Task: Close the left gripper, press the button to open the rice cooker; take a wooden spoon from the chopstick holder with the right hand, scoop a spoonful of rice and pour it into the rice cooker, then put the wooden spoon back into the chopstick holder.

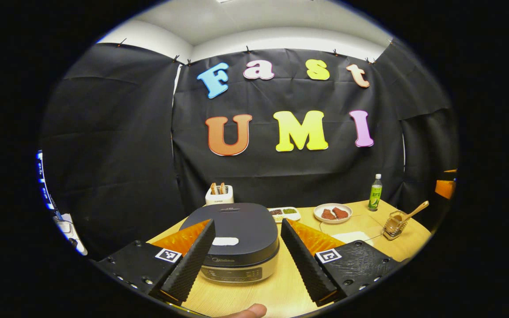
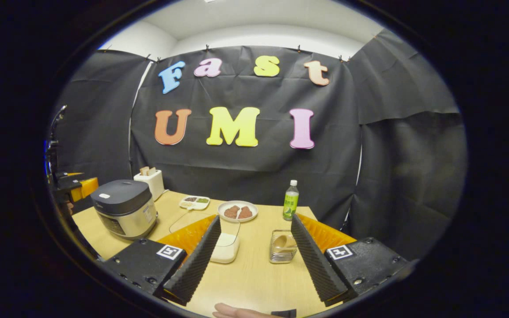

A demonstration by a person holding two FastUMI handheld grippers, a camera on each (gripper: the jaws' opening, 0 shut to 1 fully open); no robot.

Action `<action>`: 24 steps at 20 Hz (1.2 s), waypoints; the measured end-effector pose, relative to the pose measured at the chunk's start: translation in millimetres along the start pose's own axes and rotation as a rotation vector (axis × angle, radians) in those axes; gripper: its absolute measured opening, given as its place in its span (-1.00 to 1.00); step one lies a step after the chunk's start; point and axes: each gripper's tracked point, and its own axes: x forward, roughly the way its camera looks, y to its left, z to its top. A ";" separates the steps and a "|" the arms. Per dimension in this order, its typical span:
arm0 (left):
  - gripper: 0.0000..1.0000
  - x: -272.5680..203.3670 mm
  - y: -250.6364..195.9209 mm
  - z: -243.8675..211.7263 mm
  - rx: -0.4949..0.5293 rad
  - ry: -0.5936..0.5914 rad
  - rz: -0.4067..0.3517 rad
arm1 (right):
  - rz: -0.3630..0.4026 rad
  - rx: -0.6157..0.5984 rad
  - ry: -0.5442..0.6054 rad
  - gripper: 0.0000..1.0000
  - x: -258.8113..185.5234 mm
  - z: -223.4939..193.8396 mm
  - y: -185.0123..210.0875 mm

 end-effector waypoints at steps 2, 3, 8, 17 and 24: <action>0.90 -3.6 -7.6 14.5 -0.010 -0.015 -0.009 | -0.012 0.008 0.003 1.00 -1.9 2.2 -0.8; 0.91 -5.7 -11.6 21.3 -0.011 -0.020 -0.009 | -0.012 0.015 0.004 1.00 -2.6 4.5 0.0; 0.91 -16.5 -29.5 45.6 -0.018 -0.040 -0.015 | -0.069 0.001 -0.039 1.00 -8.4 19.8 -11.0; 0.91 -35.5 -50.7 49.3 0.015 -0.032 -0.081 | -0.115 0.044 -0.102 1.00 -21.7 45.9 -10.3; 0.91 -37.5 -51.3 46.6 0.046 -0.047 -0.087 | -0.102 0.059 -0.122 1.00 -21.0 48.9 -3.5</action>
